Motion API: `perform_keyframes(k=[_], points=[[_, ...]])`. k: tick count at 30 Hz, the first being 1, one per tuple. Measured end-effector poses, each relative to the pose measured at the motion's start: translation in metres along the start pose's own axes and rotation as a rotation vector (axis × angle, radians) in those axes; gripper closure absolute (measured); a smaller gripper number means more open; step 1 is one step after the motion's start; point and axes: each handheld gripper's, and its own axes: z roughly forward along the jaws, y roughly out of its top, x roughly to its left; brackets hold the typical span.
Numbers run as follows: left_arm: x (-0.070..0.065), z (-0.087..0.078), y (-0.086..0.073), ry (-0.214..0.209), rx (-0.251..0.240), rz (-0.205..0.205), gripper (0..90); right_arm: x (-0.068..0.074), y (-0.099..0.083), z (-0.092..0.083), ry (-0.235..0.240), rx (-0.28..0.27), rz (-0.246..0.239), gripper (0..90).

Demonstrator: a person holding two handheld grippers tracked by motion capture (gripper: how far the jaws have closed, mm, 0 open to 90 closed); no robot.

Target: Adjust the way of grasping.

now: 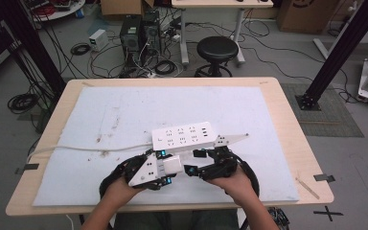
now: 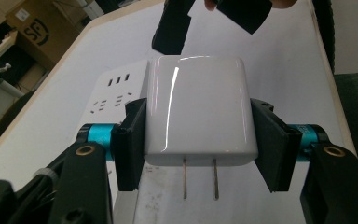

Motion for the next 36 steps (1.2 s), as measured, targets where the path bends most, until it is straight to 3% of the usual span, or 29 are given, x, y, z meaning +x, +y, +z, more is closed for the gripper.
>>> perform_keyframes(k=[12, 15, 20, 21, 29, 33, 34, 35, 36], points=[[-0.009, 0.009, 0.009, 0.01, -0.025, 0.06, 42.4, -0.004, -0.007, 0.026, 0.142, -0.017, 0.131, 22.2], [-0.009, 0.009, 0.01, 0.022, -0.029, 0.069, 42.4, -0.007, -0.009, 0.029, 0.191, -0.037, 0.171, 34.8], [-0.008, 0.007, 0.01, 0.032, -0.033, 0.066, 42.4, -0.008, -0.009, 0.03, 0.232, -0.037, 0.18, 47.1], [-0.007, 0.007, 0.01, 0.034, -0.029, 0.066, 42.4, -0.009, -0.009, 0.031, 0.252, -0.037, 0.19, 53.5], [-0.008, 0.01, 0.011, 0.051, -0.008, 0.096, 41.9, -0.014, -0.009, 0.032, 0.284, -0.032, 0.241, 61.5], [-0.008, 0.011, 0.012, 0.058, -0.001, 0.066, 40.7, -0.015, -0.009, 0.031, 0.291, -0.036, 0.243, 62.6], [-0.008, 0.011, 0.012, 0.065, 0.002, 0.052, 38.4, -0.014, -0.009, 0.03, 0.281, -0.036, 0.239, 62.8], [-0.007, 0.01, 0.012, 0.064, 0.0, 0.039, 29.7, -0.016, -0.009, 0.029, 0.271, -0.038, 0.236, 63.0], [-0.007, 0.009, 0.011, 0.071, -0.002, 0.034, 29.7, -0.016, -0.009, 0.029, 0.271, -0.038, 0.236, 63.0]])
